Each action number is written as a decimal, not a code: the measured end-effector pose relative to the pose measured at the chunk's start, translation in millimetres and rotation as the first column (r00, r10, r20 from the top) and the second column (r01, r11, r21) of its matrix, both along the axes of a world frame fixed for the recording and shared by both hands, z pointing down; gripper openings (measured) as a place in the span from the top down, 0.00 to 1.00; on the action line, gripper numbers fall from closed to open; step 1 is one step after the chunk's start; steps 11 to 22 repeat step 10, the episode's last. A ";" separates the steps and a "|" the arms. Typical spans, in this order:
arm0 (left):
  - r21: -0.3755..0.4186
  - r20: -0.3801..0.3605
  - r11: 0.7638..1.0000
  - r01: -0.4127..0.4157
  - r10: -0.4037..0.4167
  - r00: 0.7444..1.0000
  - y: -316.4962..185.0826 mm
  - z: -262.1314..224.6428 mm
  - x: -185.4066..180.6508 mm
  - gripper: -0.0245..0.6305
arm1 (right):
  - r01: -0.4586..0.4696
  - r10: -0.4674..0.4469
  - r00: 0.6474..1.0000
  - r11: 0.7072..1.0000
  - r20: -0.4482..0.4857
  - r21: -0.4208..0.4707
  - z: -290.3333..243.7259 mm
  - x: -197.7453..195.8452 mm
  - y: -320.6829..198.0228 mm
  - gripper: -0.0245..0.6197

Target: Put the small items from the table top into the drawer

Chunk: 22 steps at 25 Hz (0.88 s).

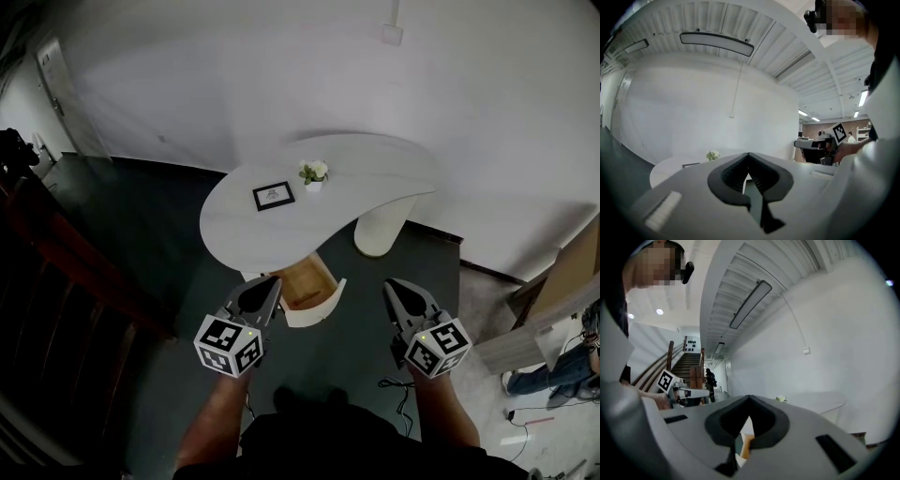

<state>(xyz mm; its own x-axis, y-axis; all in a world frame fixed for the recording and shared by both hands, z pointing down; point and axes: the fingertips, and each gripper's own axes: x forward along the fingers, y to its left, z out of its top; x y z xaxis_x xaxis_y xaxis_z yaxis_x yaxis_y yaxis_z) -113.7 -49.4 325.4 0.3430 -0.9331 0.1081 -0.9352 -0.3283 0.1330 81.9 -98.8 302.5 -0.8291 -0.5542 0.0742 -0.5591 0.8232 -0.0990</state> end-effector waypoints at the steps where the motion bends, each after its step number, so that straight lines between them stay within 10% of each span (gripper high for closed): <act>1: -0.018 0.011 1.000 0.005 -0.004 1.000 0.2 3.4 -2.7 0.95 | 0.000 0.000 1.000 1.000 -0.003 0.000 0.2 -2.2 1.0 0.97; 22: -0.059 0.023 0.998 0.038 -0.037 0.999 0.9 19.9 -21.7 0.95 | 0.009 -0.009 1.000 1.000 -0.012 0.012 1.3 -21.6 1.5 0.97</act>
